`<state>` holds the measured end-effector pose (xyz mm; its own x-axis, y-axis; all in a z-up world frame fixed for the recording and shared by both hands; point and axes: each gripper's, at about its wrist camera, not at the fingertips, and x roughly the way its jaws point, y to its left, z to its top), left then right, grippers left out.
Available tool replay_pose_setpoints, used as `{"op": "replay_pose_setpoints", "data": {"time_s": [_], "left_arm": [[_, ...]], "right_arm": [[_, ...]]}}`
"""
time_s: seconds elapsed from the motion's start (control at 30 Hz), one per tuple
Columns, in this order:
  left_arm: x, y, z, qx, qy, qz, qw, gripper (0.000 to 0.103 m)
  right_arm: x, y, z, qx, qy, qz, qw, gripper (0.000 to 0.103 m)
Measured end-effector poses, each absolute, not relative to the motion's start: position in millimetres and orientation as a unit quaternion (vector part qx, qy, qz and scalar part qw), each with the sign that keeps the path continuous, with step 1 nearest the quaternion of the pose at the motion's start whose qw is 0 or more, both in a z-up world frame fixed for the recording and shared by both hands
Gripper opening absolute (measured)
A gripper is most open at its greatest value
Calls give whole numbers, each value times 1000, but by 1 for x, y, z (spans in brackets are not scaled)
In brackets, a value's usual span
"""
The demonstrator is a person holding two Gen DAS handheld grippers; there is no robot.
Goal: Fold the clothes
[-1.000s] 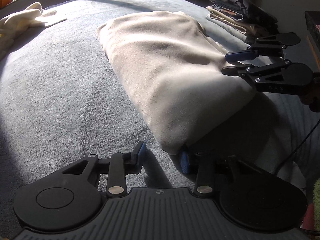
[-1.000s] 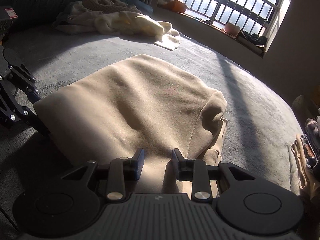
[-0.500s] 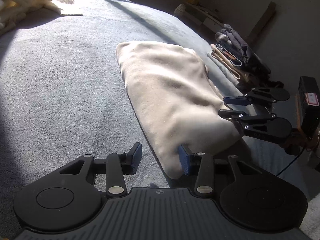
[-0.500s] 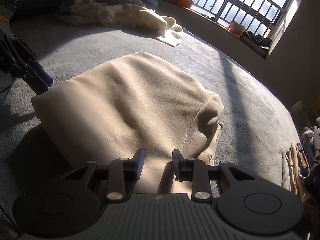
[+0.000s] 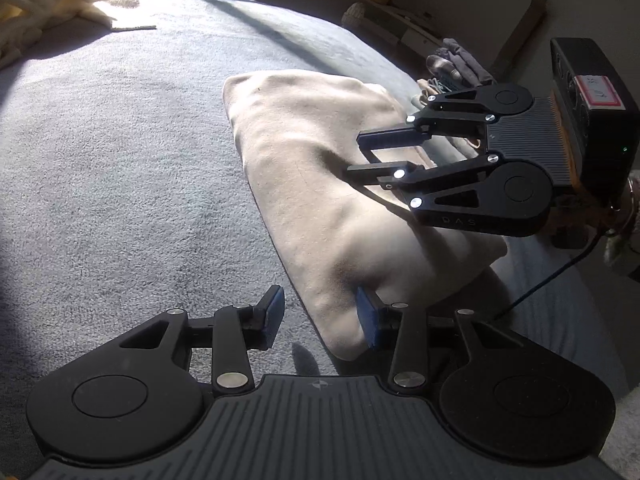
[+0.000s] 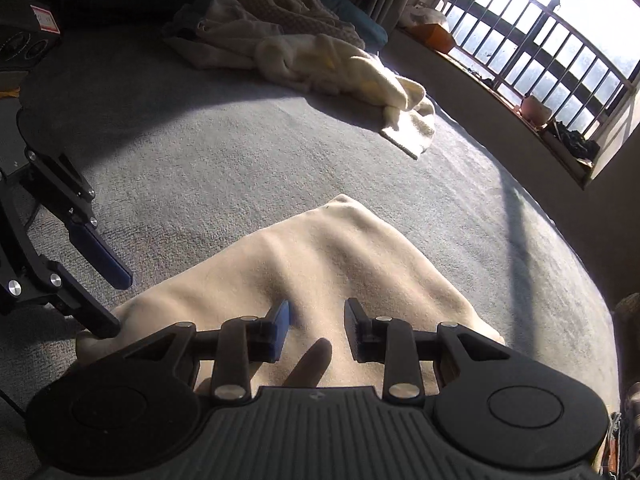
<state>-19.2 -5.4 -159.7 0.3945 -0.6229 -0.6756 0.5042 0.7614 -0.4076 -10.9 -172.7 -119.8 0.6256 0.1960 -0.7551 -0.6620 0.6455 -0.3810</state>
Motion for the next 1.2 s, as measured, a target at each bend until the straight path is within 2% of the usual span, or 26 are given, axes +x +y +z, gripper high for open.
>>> {"op": "replay_pose_setpoints", "data": {"time_s": [0.13,0.3,0.6,0.8,0.9,0.97,1.03,1.2], "left_arm": [[-21,-5,-160,-57,428,-343,834,39],[-23,-4,-160,-59,424,-346,835,39],[-23,-1,-160,-64,421,-347,836,39],[-25,-2,-160,-58,419,-348,837,39],[-25,-4,-158,-55,420,-345,837,39],[-24,-6,-157,-49,417,-343,840,39],[-25,-6,-153,-43,413,-341,843,39],[-28,5,-132,-40,382,-327,863,41]], "right_arm": [[-6,-167,-112,-336,363,257,830,32],[17,-144,-74,-306,302,276,859,32],[98,-194,-118,-67,398,202,893,36],[79,-238,-77,16,354,146,924,35],[81,-256,-90,-17,383,77,921,34],[87,-259,-116,-61,415,45,907,27],[84,-260,-129,-58,405,45,912,27],[62,-264,-91,-58,365,42,928,27]]}}
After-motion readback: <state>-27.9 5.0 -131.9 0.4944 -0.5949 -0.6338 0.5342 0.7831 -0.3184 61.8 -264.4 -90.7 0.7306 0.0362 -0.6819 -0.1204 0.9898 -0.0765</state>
